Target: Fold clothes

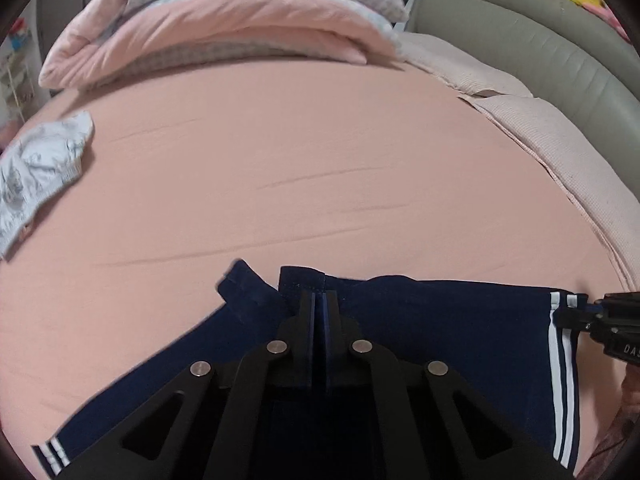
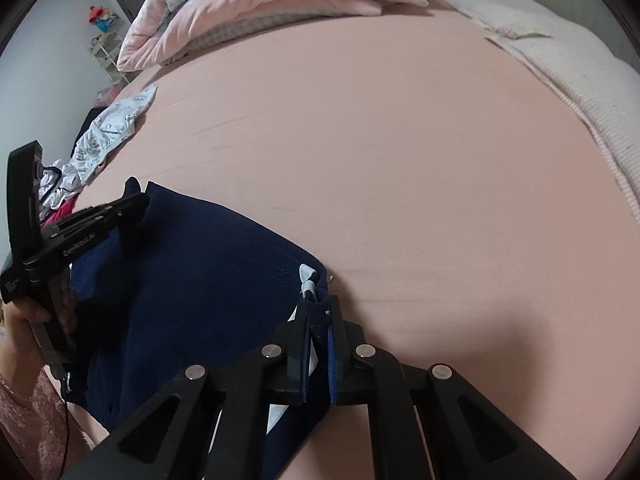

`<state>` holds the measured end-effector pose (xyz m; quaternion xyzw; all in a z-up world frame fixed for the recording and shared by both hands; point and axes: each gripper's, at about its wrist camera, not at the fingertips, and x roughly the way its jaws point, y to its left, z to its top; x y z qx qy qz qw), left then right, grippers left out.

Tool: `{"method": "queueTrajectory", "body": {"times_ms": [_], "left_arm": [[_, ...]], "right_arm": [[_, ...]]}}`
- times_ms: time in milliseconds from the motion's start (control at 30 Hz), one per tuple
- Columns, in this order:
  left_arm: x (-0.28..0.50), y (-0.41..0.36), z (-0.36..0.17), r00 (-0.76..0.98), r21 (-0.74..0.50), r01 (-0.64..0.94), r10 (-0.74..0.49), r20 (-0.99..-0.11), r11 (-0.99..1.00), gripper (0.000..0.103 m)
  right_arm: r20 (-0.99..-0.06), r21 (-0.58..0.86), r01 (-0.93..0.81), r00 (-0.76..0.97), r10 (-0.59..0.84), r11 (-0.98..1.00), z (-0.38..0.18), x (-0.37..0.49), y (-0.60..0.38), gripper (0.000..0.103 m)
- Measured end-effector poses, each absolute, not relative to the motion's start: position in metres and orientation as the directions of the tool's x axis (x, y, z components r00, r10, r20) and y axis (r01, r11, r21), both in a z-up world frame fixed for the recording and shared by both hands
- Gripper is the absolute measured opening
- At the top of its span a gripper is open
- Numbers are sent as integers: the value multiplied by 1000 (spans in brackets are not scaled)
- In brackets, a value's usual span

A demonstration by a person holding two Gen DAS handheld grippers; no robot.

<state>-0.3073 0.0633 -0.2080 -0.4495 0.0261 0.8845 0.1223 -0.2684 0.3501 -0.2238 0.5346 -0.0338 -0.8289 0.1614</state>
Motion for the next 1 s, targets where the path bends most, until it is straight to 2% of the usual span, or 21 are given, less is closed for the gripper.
{"method": "queueTrajectory", "body": {"times_ms": [67,200,333,433,533,600,667,700,800,833,900,1000], "left_arm": [[-307,70,-209,-536,-68,-285,218,-815,-956,6],[-305,79,-220,-522,-4,-325,183,-833,-946,35],[-312,72,-233,-535,66,-281,99,-839,-957,38],[-315,56,-231,-553,55,-221,79,-829,-974,38],[-315,50,-226,-595,146,-144,-32,-803,-979,35],[-312,39,-220,-607,120,-79,-48,-793,-990,35],[-308,37,-214,-636,154,-17,-108,-764,-988,35],[-304,30,-210,-644,138,2,-106,-758,-990,35],[-298,21,-203,-632,-70,-75,102,-768,-995,35],[-295,27,-200,-631,-96,-126,155,-760,-987,35],[-294,47,-197,-627,-69,-200,182,-758,-977,35],[-299,69,-212,-597,19,-245,135,-790,-969,35]], "right_arm": [[-873,229,238,-378,-308,-944,-222,-267,351,5],[-865,254,225,-383,-325,-941,-220,-271,349,8],[-874,182,186,-420,-245,-966,-213,-276,353,20],[-865,143,163,-459,-203,-976,-203,-277,369,20],[-868,192,159,-433,-243,-969,-204,-281,377,20],[-875,209,174,-406,-263,-962,-207,-280,378,20],[-881,216,190,-385,-275,-958,-208,-279,377,20],[-879,243,198,-368,-302,-950,-209,-278,376,23],[-875,317,208,-313,-369,-926,-217,-278,372,38],[-881,310,211,-302,-363,-927,-221,-278,369,38],[-892,290,217,-292,-345,-932,-227,-278,362,38],[-893,284,228,-290,-344,-931,-234,-280,354,38]]}}
